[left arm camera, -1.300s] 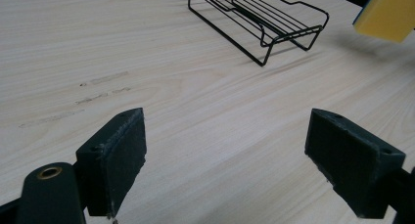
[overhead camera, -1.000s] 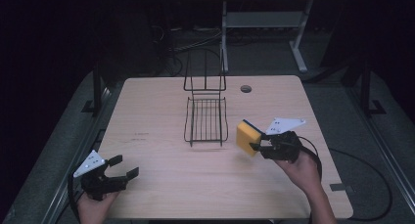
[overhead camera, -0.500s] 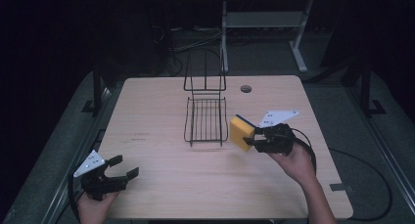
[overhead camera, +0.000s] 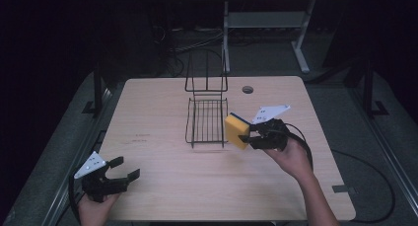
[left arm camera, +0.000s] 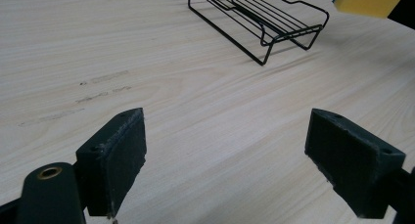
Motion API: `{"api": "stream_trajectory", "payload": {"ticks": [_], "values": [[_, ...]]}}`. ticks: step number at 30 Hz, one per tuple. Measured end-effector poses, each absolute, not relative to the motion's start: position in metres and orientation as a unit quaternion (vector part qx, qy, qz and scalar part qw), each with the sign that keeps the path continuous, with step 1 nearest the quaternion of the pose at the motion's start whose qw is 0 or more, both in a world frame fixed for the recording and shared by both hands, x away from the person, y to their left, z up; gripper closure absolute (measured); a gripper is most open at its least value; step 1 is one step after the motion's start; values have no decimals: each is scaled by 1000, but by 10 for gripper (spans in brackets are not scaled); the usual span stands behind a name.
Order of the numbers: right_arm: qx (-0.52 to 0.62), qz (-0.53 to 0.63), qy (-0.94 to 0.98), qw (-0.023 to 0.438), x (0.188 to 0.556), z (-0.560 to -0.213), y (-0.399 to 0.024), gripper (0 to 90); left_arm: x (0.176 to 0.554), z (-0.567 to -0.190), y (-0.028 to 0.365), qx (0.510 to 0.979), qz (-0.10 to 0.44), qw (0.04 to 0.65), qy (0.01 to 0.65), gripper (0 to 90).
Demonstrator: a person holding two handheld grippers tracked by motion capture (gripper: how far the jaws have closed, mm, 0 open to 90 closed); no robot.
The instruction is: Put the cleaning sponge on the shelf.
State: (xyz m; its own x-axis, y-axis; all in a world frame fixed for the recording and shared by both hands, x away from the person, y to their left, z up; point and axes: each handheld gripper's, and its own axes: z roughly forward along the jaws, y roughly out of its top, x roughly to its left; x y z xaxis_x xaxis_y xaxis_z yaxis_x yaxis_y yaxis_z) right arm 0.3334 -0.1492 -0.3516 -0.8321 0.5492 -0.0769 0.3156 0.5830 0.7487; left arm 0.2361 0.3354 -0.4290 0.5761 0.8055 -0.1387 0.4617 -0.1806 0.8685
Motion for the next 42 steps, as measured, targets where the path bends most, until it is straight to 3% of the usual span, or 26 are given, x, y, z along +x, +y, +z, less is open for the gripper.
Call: {"api": "stream_trajectory", "payload": {"ticks": [42], "values": [[198,389,892,118,386,-348,-101,568,236,-428,337,744,178,485,424,147]]}}
